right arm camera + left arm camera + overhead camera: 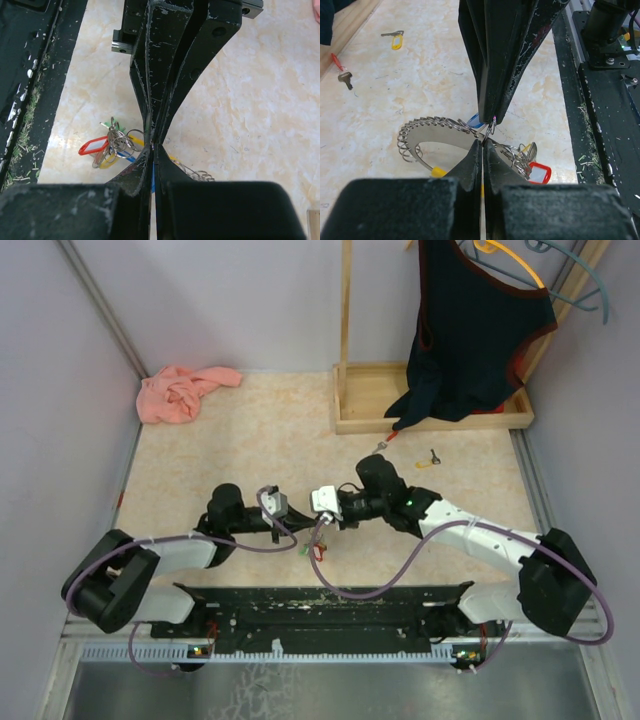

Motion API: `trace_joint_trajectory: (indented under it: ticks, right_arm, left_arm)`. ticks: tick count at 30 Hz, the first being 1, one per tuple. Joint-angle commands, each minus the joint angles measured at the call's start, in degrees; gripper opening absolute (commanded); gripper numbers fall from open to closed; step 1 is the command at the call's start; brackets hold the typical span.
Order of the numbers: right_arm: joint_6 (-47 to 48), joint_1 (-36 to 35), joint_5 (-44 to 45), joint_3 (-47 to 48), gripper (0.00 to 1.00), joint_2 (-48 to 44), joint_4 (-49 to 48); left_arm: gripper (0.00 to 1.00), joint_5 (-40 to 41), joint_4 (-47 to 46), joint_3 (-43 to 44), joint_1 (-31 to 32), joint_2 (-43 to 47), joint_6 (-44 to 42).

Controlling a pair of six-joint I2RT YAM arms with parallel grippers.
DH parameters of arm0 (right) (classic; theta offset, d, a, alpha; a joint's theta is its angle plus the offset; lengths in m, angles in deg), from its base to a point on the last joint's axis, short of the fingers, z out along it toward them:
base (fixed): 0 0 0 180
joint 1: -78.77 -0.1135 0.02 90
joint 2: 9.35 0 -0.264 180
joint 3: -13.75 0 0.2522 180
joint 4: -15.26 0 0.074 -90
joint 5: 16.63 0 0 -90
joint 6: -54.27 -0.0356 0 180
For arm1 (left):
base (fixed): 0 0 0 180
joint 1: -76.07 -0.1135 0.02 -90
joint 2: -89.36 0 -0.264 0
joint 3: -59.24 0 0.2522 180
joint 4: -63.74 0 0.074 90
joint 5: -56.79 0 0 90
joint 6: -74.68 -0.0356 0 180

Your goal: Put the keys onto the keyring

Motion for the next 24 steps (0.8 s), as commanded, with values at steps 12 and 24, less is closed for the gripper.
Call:
trace_joint_trajectory:
  ticks: [12, 24]
  right_arm:
    - [-10.0, -0.7, 3.6, -4.8, 0.00, -3.5, -8.1]
    - [-17.4, -1.7, 1.6, -9.6, 0.09, 0.2, -15.5]
  left_arm:
    - [0.00, 9.9, -9.2, -5.6, -0.1, 3.5, 7.0]
    - [0.00, 11.0, -21.4, -9.0, 0.0, -1.8, 8.1]
